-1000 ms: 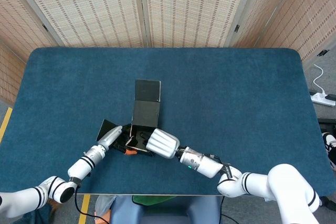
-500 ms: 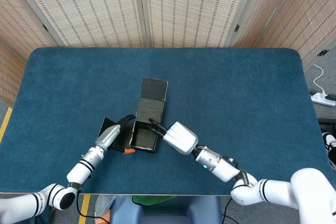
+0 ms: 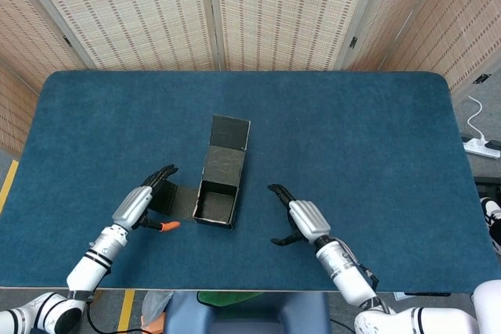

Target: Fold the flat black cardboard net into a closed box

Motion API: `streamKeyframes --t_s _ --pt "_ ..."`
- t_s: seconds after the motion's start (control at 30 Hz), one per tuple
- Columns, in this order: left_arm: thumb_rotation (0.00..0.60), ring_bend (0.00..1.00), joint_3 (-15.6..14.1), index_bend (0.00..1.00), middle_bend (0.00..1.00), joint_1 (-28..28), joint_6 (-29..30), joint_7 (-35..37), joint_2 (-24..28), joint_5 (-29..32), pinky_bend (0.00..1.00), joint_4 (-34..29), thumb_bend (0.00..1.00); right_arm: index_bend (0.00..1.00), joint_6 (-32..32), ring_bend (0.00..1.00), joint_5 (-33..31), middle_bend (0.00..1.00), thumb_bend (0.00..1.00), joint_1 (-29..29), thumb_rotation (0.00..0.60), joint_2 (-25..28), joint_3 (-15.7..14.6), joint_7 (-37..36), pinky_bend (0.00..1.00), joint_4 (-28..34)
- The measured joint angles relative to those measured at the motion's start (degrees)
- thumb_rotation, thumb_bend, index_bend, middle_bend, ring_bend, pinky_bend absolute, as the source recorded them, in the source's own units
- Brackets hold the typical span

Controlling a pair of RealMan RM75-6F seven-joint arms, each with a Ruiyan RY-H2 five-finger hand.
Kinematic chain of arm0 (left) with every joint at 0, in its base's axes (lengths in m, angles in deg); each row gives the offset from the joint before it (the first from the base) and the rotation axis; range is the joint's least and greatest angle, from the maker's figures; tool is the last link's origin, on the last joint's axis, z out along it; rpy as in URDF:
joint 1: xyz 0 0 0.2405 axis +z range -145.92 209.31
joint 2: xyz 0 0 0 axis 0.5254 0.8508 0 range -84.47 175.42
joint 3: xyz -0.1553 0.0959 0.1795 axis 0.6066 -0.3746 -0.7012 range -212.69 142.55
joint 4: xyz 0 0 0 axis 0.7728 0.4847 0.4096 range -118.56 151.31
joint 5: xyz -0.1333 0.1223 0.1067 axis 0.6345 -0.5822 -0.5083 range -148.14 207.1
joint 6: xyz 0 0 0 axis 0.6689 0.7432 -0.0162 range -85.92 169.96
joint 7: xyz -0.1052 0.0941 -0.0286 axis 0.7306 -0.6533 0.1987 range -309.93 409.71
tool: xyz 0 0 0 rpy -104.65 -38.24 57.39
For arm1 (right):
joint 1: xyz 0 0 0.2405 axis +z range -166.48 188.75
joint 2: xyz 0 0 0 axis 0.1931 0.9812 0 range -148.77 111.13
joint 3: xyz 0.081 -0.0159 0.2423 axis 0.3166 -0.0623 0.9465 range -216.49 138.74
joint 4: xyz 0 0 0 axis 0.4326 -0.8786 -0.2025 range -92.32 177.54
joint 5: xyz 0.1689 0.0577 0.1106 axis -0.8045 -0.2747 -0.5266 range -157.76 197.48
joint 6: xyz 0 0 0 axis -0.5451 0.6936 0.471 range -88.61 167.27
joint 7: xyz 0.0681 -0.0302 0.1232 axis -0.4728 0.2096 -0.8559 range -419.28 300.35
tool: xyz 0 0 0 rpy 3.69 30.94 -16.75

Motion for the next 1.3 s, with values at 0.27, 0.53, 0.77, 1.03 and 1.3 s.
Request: streamKeyframes --t_s 0.27,0.53,0.77,1.03,1.3 --pt "0.600 0.00 -0.3 0.00 0.00 1.0 1.1 3.6 1.5 -2.0 0.06 -1.3 0.17 0.00 -2.8 0.72 -11.5 0.00 0.00 0.8 0.600 -9.2 5.3 -0.3 1.00 -3.4" --pt "0.600 0.00 -0.1 0.00 0.00 1.6 1.9 6.4 2.4 -3.2 0.06 -1.7 0.17 0.00 -4.3 0.71 -17.5 0.00 0.00 6.8 0.600 -20.4 12.2 3.6 1.00 -13.1" --pt "0.600 0.00 0.0 0.00 0.00 2.1 2.4 8.6 3.2 -3.6 0.06 -1.6 0.17 0.00 -5.1 0.71 -19.3 0.01 0.00 12.8 0.600 -28.3 17.0 7.1 1.00 -24.0" --pt "0.600 0.00 -0.3 0.00 0.00 3.1 3.9 10.0 3.7 -4.8 0.09 -1.5 0.18 0.19 -5.4 0.82 -16.7 0.33 0.12 16.0 0.600 -34.9 20.1 5.0 1.00 -34.6" --pt "0.600 0.47 -0.5 0.39 0.31 5.5 9.9 9.8 3.1 -6.6 0.65 -0.7 0.18 0.47 -3.6 0.88 -12.5 0.54 0.34 19.7 0.600 -37.0 20.0 -2.9 1.00 -41.9"
